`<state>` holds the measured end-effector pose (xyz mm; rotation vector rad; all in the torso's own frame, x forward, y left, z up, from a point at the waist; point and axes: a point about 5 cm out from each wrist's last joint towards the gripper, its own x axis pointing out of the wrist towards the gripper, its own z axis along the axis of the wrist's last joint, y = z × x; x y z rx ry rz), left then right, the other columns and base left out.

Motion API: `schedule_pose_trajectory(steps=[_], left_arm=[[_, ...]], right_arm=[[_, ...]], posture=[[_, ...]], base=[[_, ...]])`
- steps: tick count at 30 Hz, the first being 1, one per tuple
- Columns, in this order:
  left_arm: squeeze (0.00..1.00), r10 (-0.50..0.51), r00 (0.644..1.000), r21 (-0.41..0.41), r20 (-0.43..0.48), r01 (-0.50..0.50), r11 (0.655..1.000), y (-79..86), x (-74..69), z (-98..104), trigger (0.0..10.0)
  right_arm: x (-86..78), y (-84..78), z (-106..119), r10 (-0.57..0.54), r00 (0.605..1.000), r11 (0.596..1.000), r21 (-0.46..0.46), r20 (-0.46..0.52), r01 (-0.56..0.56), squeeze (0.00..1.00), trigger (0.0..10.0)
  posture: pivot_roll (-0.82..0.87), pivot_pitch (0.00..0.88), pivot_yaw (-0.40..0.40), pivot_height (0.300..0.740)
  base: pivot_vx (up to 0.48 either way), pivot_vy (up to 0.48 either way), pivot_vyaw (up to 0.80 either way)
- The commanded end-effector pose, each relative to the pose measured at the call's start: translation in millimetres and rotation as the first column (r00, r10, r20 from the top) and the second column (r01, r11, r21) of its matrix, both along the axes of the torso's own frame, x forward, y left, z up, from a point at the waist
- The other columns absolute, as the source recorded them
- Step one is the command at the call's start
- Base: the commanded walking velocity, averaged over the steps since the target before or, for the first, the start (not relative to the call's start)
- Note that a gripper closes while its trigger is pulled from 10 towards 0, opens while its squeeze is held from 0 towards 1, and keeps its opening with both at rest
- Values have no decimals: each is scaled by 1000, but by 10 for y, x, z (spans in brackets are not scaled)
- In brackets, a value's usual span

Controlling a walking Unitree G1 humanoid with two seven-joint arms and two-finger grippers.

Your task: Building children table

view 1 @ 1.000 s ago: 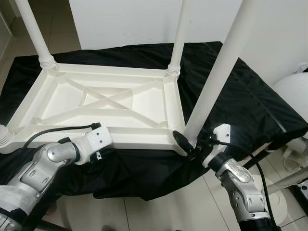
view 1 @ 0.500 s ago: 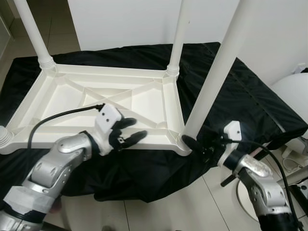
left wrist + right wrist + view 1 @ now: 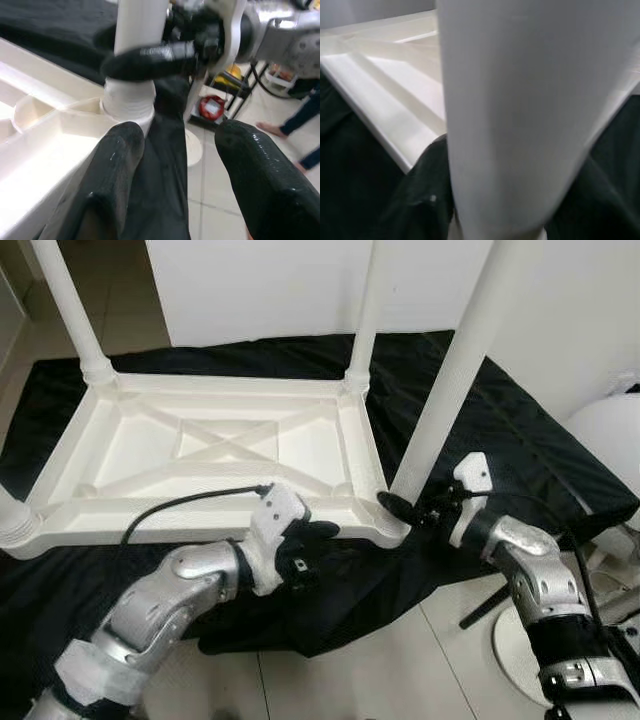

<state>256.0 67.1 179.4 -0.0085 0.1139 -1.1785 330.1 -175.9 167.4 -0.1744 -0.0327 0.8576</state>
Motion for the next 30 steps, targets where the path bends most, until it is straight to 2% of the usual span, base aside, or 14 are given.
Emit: schedule_pose_trajectory(steps=[1, 7, 8, 9, 15, 17, 20, 22, 23, 24, 26, 27, 28, 30], left_arm=[[0, 24, 999, 41, 31, -25, 999, -13, -8, 7, 10000], [0, 75, 997, -17, 32, -74, 997, -63, -3, 41, 10000], [0, 129, 991, -24, 40, -128, 991, -61, 42, 41, 10000], [0, 175, 983, -17, 56, -174, 985, -59, 78, 32, 10000], [0, 277, 954, -43, 117, -273, 961, -52, 135, 60, 10000], [0, 277, 954, -43, 117, -273, 961, -52, 135, 60, 10000], [0, 292, 946, -63, 140, -286, 956, -54, 148, 81, 10000], [0, 293, 948, -46, 128, -290, 956, -44, 171, 56, 10000], [0, 290, 950, -39, 120, -287, 957, -19, 194, 47, 10000], [0, 290, 950, -39, 120, -287, 957, -19, 194, 47, 10000], [0, 284, 951, -31, 124, -282, 959, 18, 215, 39, 10000], [0, 284, 951, -31, 124, -282, 959, 18, 215, 39, 10000], [0, 279, 952, -27, 126, -278, 960, 32, 219, 33, 10000], [0, 279, 952, -27, 126, -278, 960, 32, 219, 33, 10000]], right_arm=[[0, -5, -80, 14, 999, 1000, -17, -36, -14, 0, 0], [-23, 39, -186, -3, 997, 1000, 5, -79, 3, 0, 0], [-41, 36, -229, -32, 996, 999, -1, -86, 32, 0, 2980], [-63, 38, -271, -53, 993, 998, 9, -102, 54, 0, 10000], [-62, 68, -305, -221, 971, 973, 42, -90, 226, 0, 10000], [-62, 68, -305, -221, 971, 973, 42, -90, 226, 0, 10000], [-74, 155, -288, -345, 935, 933, 82, -78, 351, 0, 10000], [-125, 247, -285, -437, 894, 884, 135, -94, 447, 0, 10000], [-164, 292, -306, -511, 850, 831, 180, -126, 526, 0, 10000], [-164, 292, -306, -511, 850, 831, 180, -126, 526, 0, 10000], [-225, 336, -350, -603, 779, 746, 223, -174, 627, 0, 10000], [-225, 336, -350, -603, 779, 746, 223, -174, 627, 0, 10000], [-256, 367, -374, -649, 735, 697, 236, -196, 678, 0, 10000], [-256, 367, -374, -649, 735, 697, 236, -196, 678, 0, 10000]], posture=[[-32, 50, -38, 740], [-31, 60, -58, 740], [-28, 66, -66, 740], [-25, 69, -73, 740], [-26, 74, -64, 740], [-26, 74, -64, 740], [-27, 74, -54, 740], [-24, 74, -51, 740], [-26, 73, -45, 740], [-26, 73, -45, 740], [-30, 71, -36, 740], [-30, 71, -36, 740], [-35, 73, -32, 740], [-35, 73, -32, 740]], base=[[0, 0, 0], [0, 0, 0], [0, 0, 0], [0, 0, 0], [0, 0, 0], [0, 0, 0], [0, 0, 0], [0, 0, 0], [0, 0, 0], [0, 0, 0], [0, 0, 0], [0, 0, 0], [0, 0, 0], [0, 0, 0]])
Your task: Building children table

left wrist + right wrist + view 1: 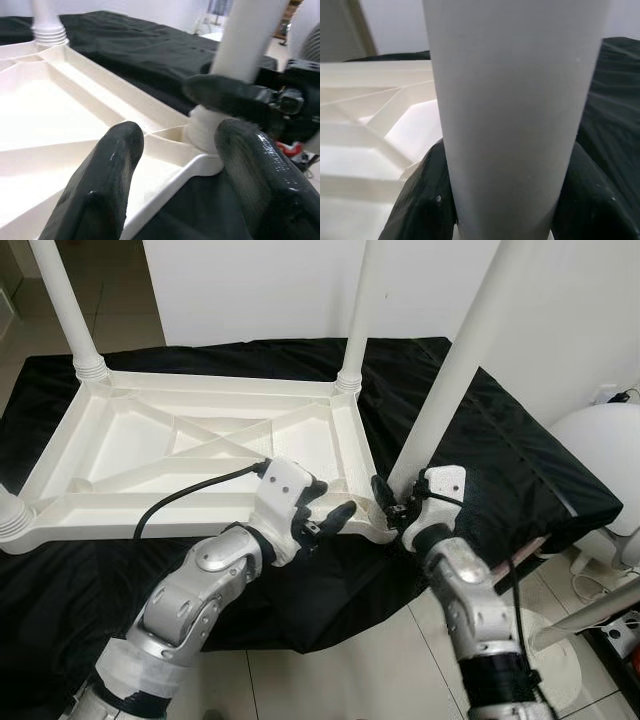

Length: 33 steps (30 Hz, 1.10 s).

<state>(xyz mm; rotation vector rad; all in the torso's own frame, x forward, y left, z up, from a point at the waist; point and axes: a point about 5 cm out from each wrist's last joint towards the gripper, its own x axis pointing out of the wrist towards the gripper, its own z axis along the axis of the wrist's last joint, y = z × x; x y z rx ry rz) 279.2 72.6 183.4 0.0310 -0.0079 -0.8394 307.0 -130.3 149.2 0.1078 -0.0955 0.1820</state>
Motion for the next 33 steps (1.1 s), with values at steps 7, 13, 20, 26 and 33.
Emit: schedule_pose_trajectory(steps=[7, 13, 20, 26, 33], left_arm=[[0, -149, 988, 62, -26, 151, 987, -69, -104, -111, 10000], [0, -158, 987, 63, -16, 159, 985, -95, -109, -127, 10000], [0, -164, 986, 70, -1, 164, 984, -92, -83, -102, 10000], [0, -251, 967, 98, 43, 246, 964, -148, -164, -69, 10000], [0, -328, 944, 74, 44, 324, 943, -218, -224, -5, 10000]], right_arm=[[-88, 63, -142, -221, 971, 967, 104, -95, 231, 0, 10000], [-177, -90, -11, -134, 991, 987, 87, 1, 133, 1000, 10000], [-249, -178, 113, 82, 993, 995, -65, 84, -77, 20, 10000], [-249, -475, 94, 352, 936, 914, -225, 27, -337, 0, 10000], [-101, -553, 104, 439, 898, 860, -277, -28, -429, 0, 10000]], posture=[[-65, 62, -8, 740], [-68, 46, -8, 740], [-68, 39, -6, 740], [-84, 10, 4, 740], [-95, 0, 21, 740]], base=[[0, 0, 0], [0, 0, 0], [0, 0, 0], [0, 0, 0], [0, 0, 0]])
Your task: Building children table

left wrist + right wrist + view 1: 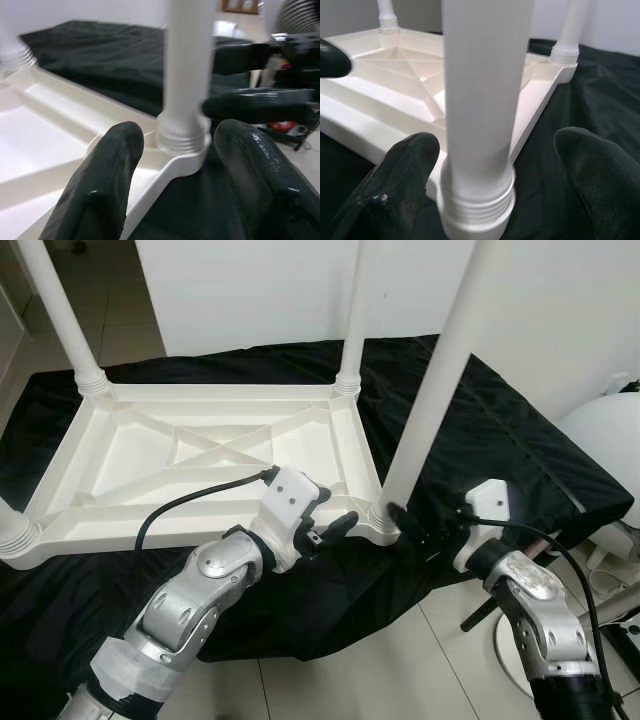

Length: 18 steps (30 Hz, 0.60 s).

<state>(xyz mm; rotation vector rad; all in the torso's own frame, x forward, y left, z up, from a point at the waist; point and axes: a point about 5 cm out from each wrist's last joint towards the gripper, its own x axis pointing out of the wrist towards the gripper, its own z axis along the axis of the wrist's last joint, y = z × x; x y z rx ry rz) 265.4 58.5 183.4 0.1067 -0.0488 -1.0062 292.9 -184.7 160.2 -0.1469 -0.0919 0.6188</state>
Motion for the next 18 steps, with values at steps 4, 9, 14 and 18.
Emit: schedule_pose_trajectory(steps=[4, 9, 14, 18], left_arm=[[0, -184, 983, 25, 7, 184, 983, -102, -75, 42, 10000], [0, -196, 980, 27, 21, 195, 980, -133, -54, 76, 10000], [0, -206, 978, 30, 27, 205, 978, -145, -61, 84, 10000], [0, -226, 974, 54, 13, 225, 973, -121, -80, 39, 10000]], right_arm=[[158, 18, -45, 68, 997, 997, -30, -35, -69, 0, 10000], [286, 111, -91, 102, 993, 994, -29, -54, -103, 0, 10000], [348, 178, -136, 123, 990, 991, -38, -67, -126, 0, 10000], [400, 257, -212, 177, 980, 983, -41, -91, -181, 0, 5804]], posture=[[-100, 0, 29, 740], [-96, 0, 34, 740], [-94, 0, 35, 740], [-85, 0, 30, 740]], base=[[0, 0, 0], [0, 0, 0], [0, 0, 0], [0, 0, 0]])
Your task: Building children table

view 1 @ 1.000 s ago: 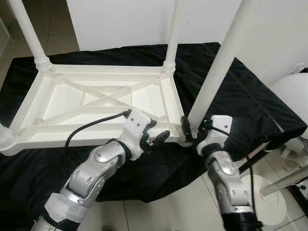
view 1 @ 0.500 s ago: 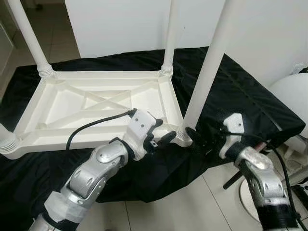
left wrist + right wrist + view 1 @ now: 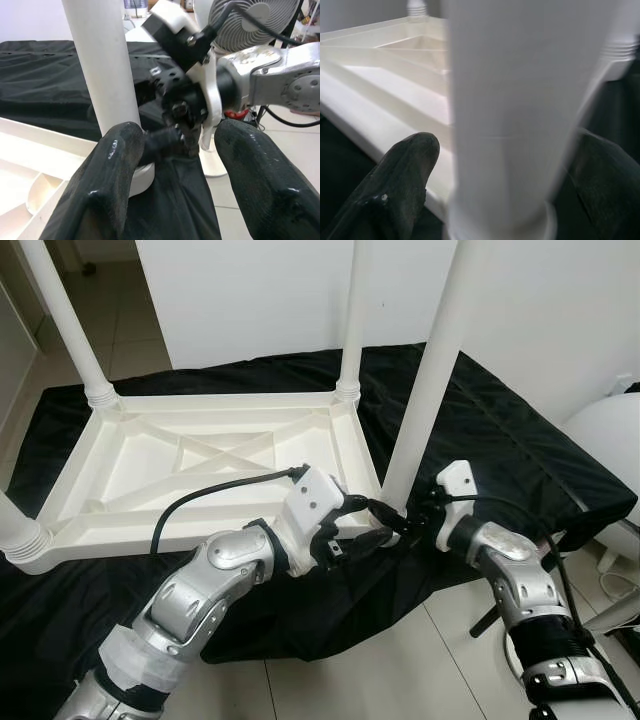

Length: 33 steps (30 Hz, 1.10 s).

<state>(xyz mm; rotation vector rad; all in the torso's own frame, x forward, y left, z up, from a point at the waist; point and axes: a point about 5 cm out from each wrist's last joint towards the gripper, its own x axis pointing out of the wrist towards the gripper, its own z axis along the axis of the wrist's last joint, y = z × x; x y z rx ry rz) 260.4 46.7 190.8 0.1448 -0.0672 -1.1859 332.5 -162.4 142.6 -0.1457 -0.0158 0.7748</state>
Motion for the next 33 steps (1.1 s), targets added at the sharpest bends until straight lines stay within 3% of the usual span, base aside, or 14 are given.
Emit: schedule_pose_trajectory(steps=[1, 2, 3, 4, 12, 13, 14, 15, 17, 22, 26, 31, 32, 33], left_arm=[[0, -47, 999, 23, -6, 47, 999, -3, -29, -36, 10000], [0, -53, 999, 34, -3, 53, 998, 9, -35, -52, 10000], [0, -53, 999, 34, -3, 53, 998, 9, -35, -52, 10000], [0, -55, 998, 46, 0, 55, 997, 20, -39, -74, 10000], [0, -33, 999, 65, 33, 31, 997, 56, 14, -121, 10000], [0, -25, 999, 81, 47, 21, 997, 61, 36, -122, 10000], [0, -25, 999, 81, 47, 21, 997, 61, 36, -122, 10000], [0, -20, 999, 80, 51, 16, 997, 68, 48, -113, 10000], [0, 7, 999, 44, 44, -9, 999, 77, 77, -55, 10000], [0, 28, 999, 30, 23, -29, 999, 76, 84, -64, 10000], [0, 8, 1000, 33, 15, -8, 999, 54, 19, -94, 10000], [0, 6, 1000, 33, 17, -7, 999, 51, 14, -98, 10000], [0, 10, 1000, 30, 16, -10, 1000, 51, 22, -96, 10000], [0, 10, 1000, 30, 16, -10, 1000, 51, 22, -96, 10000]], right_arm=[[5, 34, -37, 32, 999, 999, -17, -6, -32, 0, 5804], [19, 51, -50, 39, 999, 999, -24, -9, -39, 0, 4039], [19, 51, -50, 39, 999, 999, -24, -9, -39, 0, 4039], [35, 62, -50, 48, 999, 999, -19, -9, -48, 0, 0], [48, -37, -60, 2, 1000, 1000, 1, -3, -2, 0, 0], [48, -49, -66, -16, 1000, 1000, -8, -4, 16, 0, 2667], [48, -49, -66, -16, 1000, 1000, -8, -4, 16, 0, 2667], [51, -49, -76, -29, 1000, 1000, -5, -9, 29, 0, 10000], [17, -27, -10, -84, 996, 993, 86, 9, 83, 0, 10000], [-4, -22, 2, -220, 975, 973, 74, 32, 218, 0, 10000], [-174, 167, 49, -422, 906, 876, 263, 13, 404, 0, 10000], [-202, 197, 53, -455, 890, 853, 289, 4, 435, 0, 10000], [-231, 264, 19, -543, 839, 794, 301, -40, 529, 0, 10000], [-231, 264, 19, -543, 839, 794, 301, -40, 529, 0, 10000]], posture=[[-85, 0, 30, 740], [-83, 0, 27, 740], [-83, 0, 27, 740], [-81, 0, 20, 740], [-59, 8, -25, 740], [-58, 11, -29, 740], [-58, 11, -29, 740], [-59, 13, -28, 740], [-60, 18, -34, 740], [-66, 23, -33, 740], [-61, 33, -36, 740], [-61, 33, -36, 740], [-66, 41, -27, 740], [-66, 41, -27, 740]], base=[[0, 0, 0], [0, 0, 0], [0, 0, 0], [0, 0, 0], [0, 0, 0], [0, 0, 0], [0, 0, 0], [0, 0, 0], [0, 0, 0], [0, 0, 0], [0, 0, 0], [0, 0, 0], [0, 0, 0], [0, 0, 0]])
